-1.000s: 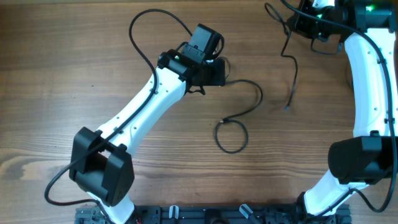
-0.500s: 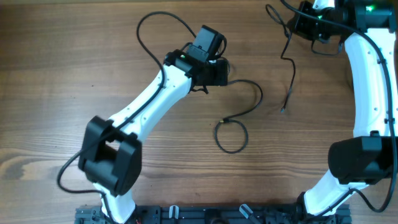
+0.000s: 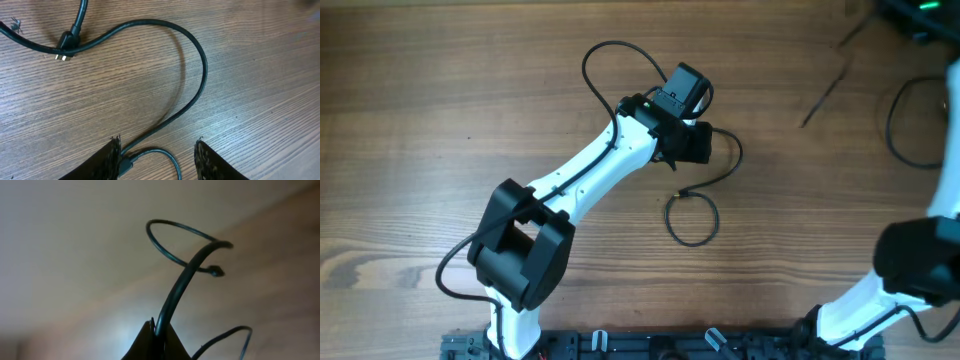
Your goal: Untangle cables
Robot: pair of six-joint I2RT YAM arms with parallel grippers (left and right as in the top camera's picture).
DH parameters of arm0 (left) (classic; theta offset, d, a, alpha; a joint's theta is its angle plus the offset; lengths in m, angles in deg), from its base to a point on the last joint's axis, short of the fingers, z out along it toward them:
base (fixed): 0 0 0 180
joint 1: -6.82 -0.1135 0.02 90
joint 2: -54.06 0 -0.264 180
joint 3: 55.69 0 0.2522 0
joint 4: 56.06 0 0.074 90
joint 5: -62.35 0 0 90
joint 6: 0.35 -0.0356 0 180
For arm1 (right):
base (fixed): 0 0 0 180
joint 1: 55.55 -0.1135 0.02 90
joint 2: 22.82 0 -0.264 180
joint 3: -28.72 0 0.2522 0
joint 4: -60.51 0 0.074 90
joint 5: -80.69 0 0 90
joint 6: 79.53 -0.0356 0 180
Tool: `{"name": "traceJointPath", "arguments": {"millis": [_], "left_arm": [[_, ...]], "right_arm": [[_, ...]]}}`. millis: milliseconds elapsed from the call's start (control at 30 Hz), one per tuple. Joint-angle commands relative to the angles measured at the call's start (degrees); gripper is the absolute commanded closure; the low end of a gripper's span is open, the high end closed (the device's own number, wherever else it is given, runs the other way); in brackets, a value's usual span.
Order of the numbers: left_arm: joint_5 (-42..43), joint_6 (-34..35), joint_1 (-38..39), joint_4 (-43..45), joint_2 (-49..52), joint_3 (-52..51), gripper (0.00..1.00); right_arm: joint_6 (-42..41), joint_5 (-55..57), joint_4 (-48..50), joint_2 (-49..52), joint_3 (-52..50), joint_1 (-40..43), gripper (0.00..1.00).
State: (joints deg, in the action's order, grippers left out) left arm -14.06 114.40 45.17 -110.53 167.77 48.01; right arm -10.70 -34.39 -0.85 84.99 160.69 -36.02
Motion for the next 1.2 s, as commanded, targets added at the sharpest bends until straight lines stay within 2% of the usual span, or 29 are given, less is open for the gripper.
{"name": "traceJointPath", "arguments": {"millis": [0, 100, 233, 333, 400, 467, 533, 700, 800, 933, 1167], "left_arm": [[0.5, -0.4, -0.3, 0.0, 0.6, 0.0, 0.50], [0.5, -0.3, -0.3, -0.1, 0.6, 0.0, 0.50], [0.5, -0.3, -0.3, -0.3, 0.6, 0.0, 0.50], [0.5, -0.3, -0.3, -0.3, 0.6, 0.0, 0.49], [0.5, -0.3, -0.3, -0.5, 0.6, 0.0, 0.47], [0.5, -0.3, -0.3, -0.9, 0.6, 0.0, 0.46], [0.2, -0.4, -0.4, -1.1, 0.6, 0.0, 0.44], [0.0, -0.5, -3.8, -1.7, -1.6, 0.9, 0.44], [0.5, -0.5, -6.8, -4.0, -5.3, 1.6, 0.44], [0.5, -0.5, -10.2, -6.2, -10.6, 1.6, 0.39], [0.5, -0.5, -17.8, -11.6, -17.0, 1.6, 0.34]], "right_arm": [[-3.3, -1.8, 5.8, -0.3, 3.1, 7.8, 0.96], [-4.5, 2.5, 7.0, 1.1, 3.1, 11.3, 0.96], [-1.6, 4.4, 6.8, 5.1, 3.1, 13.6, 0.96], [-0.9, 8.2, 3.0, 9.2, 3.1, 13.5, 0.93], [-1.1, 9.2, 0.1, 11.5, 3.1, 13.4, 0.36], [-0.8, 9.2, -2.0, 12.8, 3.1, 13.4, 0.13], [1.4, 9.2, -3.7, 12.7, 3.1, 13.4, 0.00], [0.2, 4.2, -5.0, 7.9, 3.1, 12.7, 0.00], [2.9, 4.2, -6.9, 4.2, 3.1, 9.7, 0.00], [6.7, 0.4, -10.0, 1.8, 3.1, 2.9, 0.01], [16.5, 0.6, -20.5, 1.7, 3.1, -13.2, 0.01]]}}
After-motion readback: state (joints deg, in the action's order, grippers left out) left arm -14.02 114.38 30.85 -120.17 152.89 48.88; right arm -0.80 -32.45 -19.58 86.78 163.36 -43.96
